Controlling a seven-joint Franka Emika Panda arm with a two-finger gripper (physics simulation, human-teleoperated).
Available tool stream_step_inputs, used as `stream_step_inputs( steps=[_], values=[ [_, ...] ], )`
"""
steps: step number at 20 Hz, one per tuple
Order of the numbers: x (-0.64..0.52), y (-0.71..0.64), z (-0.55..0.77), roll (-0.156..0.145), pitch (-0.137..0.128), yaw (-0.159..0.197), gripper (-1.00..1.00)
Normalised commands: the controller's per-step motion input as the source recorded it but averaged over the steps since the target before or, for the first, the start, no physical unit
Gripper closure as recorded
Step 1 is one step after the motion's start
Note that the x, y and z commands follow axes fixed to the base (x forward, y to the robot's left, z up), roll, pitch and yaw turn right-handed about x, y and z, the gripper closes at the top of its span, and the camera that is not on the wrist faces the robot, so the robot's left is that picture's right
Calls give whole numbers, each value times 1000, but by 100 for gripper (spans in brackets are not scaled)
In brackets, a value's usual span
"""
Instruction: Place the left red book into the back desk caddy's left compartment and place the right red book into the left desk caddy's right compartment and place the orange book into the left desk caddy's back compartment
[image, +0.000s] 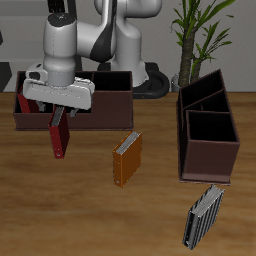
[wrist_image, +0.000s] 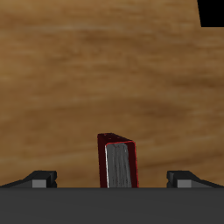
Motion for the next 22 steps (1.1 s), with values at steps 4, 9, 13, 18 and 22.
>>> stream_step_inputs(
  steps=[4,9,13,18,22],
  values=[
    [94,-127,-149,-20,33,-8,-100],
    [43,-29,-274,3,54,2,-100],
    [6,87,-190,26,31,39,100],
    [64,30,-75,18,24,6,100],
    [87,74,83,20,13,-19,100]
  ],
)
